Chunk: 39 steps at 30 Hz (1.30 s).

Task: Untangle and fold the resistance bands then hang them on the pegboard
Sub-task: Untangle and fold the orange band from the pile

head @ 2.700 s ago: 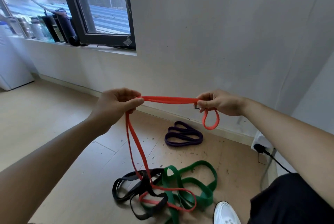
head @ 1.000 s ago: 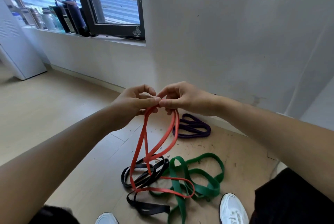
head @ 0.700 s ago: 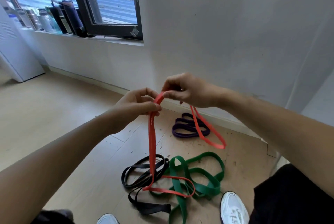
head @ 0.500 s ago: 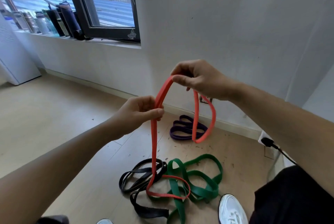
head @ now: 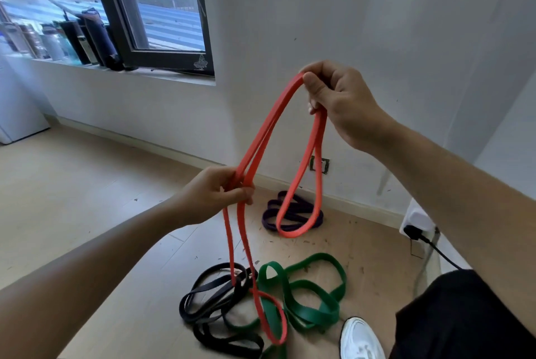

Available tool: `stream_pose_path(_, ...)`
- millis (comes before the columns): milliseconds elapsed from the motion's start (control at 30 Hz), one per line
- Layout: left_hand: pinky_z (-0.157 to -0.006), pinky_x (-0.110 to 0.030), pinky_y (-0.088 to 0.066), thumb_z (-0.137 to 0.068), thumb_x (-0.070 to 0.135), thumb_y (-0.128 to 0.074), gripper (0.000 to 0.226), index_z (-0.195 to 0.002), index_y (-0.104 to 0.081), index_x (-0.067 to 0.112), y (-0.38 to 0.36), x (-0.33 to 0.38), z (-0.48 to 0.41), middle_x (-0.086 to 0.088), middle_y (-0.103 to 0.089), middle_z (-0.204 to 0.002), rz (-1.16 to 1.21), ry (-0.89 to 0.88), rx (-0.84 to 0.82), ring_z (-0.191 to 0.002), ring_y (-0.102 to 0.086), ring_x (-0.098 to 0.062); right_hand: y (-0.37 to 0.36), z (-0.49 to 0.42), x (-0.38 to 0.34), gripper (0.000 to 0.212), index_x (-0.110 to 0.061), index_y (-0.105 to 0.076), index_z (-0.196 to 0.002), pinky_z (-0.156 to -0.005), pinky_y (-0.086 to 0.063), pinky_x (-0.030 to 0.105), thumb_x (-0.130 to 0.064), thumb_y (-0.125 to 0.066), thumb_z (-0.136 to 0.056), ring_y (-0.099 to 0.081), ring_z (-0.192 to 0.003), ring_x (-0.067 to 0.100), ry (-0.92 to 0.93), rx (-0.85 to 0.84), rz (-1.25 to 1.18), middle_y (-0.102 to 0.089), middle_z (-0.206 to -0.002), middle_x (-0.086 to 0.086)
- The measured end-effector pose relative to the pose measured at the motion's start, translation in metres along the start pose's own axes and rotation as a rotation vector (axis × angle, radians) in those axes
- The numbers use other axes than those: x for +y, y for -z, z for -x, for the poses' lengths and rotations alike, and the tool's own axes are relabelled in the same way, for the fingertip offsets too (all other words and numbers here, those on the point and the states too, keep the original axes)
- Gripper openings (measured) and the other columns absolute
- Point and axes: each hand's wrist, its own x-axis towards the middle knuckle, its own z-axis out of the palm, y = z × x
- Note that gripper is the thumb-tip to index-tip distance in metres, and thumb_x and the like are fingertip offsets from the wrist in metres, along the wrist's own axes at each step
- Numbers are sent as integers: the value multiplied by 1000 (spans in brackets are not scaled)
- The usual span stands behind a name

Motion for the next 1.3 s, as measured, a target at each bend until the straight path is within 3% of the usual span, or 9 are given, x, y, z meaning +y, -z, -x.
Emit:
stream_pose_path(100,-88,-43,-61,-94,16,-66,15,-105,-73,25,6,-4,1,-7,-72,-91,-51,-7,117,-86,-70,-23,16,-1,18,14,-16,-64,-98,-65,-50,28,-14,-52,-105,-51,-64,11,-46,25,25,-51,-72,-1)
stream_pose_path(300,-78,-46,-62,-88,26,-71,12,-98,-78,26,19,4,3,-5,-74,-81,-131,-26,244,-78,-69,-29,42,1,57,17,-12,-63,-92,-62,-46,25,-13,-53,-105,-47,-62,11,-187,31,72,-50,-74,2)
stream_pose_path(500,-90,-28,-54,-79,26,-70,21,-97,-78,17,17,15,7,0,-79,-95,204,51,227,-95,-74,-17,49,8,85,16,-3,-66,-101,-65,-47,26,-13,-54,-104,-50,-66,14,-318,-61,61,-54,-77,4)
stream_pose_path(633,-84,-36,-60,-82,25,-66,31,-105,-74,8,24,11,10,-8,-70,-79,381,114,314,-76,-70,-24,55,15,101,30,-1,-67,-106,-80,-49,39,-28,-61,-97,-54,-75,21,-481,-244,-23,-58,-82,6)
stream_pose_path(700,-72,-29,-59,-81,25,-67,29,-103,-74,7,27,10,11,-7,-61,-73,385,115,358,-66,-61,-19,58,18,106,39,1,-68,-111,-86,-51,42,-33,-62,-92,-56,-80,25,-560,-328,-43,-58,-84,6)
stream_pose_path(900,-57,-21,-45,-93,15,-65,18,-102,-73,2,34,10,7,-2,-51,-70,505,175,493,-56,-45,-10,52,20,108,24,-8,-71,-105,-83,-47,38,-26,-55,-103,-49,-75,19,-642,-526,-145,-53,-80,6)
stream_pose_path(1067,-49,-19,-39,-94,15,-61,17,-101,-67,1,39,12,2,1,-49,-69,835,285,412,-53,-42,-9,43,24,108,22,-8,-68,-107,-83,-46,40,-26,-56,-103,-50,-72,18,-695,-704,-173,-53,-78,5)
stream_pose_path(1200,-52,-19,-40,-89,18,-61,17,-99,-67,5,37,16,4,3,-50,-67,875,313,342,-55,-44,-8,35,29,108,29,-4,-64,-118,-98,-47,50,-28,-56,-102,-58,-84,24,-724,-847,-89,-57,-86,10)
stream_pose_path(1300,-52,-19,-39,-86,18,-63,20,-100,-67,5,36,18,3,3,-49,-67,872,321,343,-56,-44,-8,24,29,101,24,-8,-66,-119,-96,-51,45,-23,-59,-101,-61,-88,26,-708,-887,-50,-61,-89,11)
